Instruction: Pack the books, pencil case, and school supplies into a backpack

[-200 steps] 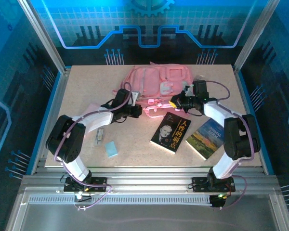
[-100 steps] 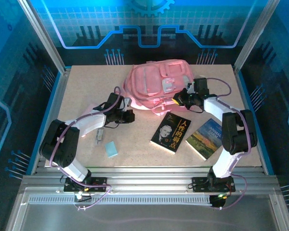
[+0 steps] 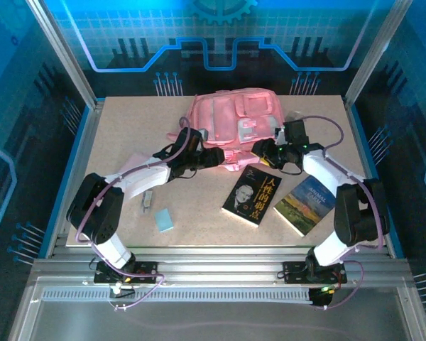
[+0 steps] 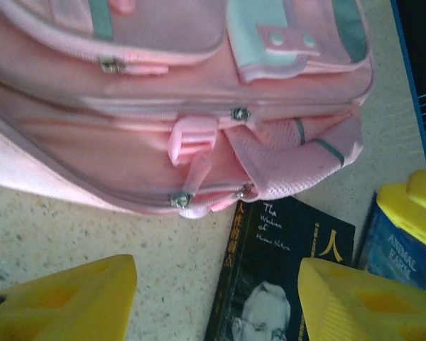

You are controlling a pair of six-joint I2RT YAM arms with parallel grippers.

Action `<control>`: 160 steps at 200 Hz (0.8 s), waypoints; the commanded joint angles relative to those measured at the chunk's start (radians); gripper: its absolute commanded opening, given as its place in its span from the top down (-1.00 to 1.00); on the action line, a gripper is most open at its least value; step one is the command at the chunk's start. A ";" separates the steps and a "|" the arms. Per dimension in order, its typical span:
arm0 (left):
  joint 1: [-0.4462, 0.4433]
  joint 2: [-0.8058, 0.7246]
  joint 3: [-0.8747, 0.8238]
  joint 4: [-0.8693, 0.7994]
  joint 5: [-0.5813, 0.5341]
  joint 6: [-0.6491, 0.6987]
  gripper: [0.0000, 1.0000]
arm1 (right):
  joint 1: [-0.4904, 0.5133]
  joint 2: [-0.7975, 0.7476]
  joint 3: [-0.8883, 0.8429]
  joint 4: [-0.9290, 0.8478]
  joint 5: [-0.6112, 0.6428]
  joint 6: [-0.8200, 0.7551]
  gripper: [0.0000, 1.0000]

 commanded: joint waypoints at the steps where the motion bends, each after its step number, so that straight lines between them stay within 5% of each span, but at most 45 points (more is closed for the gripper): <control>1: 0.030 -0.013 0.005 -0.045 -0.153 0.011 -0.41 | 0.077 -0.010 0.054 -0.068 0.033 -0.057 -0.03; 35: 0.135 -0.002 -0.008 -0.051 -0.229 -0.006 -0.56 | 0.173 0.099 0.158 -0.050 0.061 -0.063 0.01; 88: 0.189 0.117 0.041 0.040 -0.157 0.002 -0.52 | 0.226 0.329 0.379 -0.103 0.193 -0.145 0.00; 133: 0.199 0.247 0.091 0.061 -0.113 -0.019 -0.19 | 0.258 0.452 0.486 -0.179 0.361 -0.187 -0.05; 160: 0.205 0.292 0.099 0.065 -0.078 -0.037 0.03 | 0.268 0.534 0.539 -0.203 0.353 -0.191 -0.05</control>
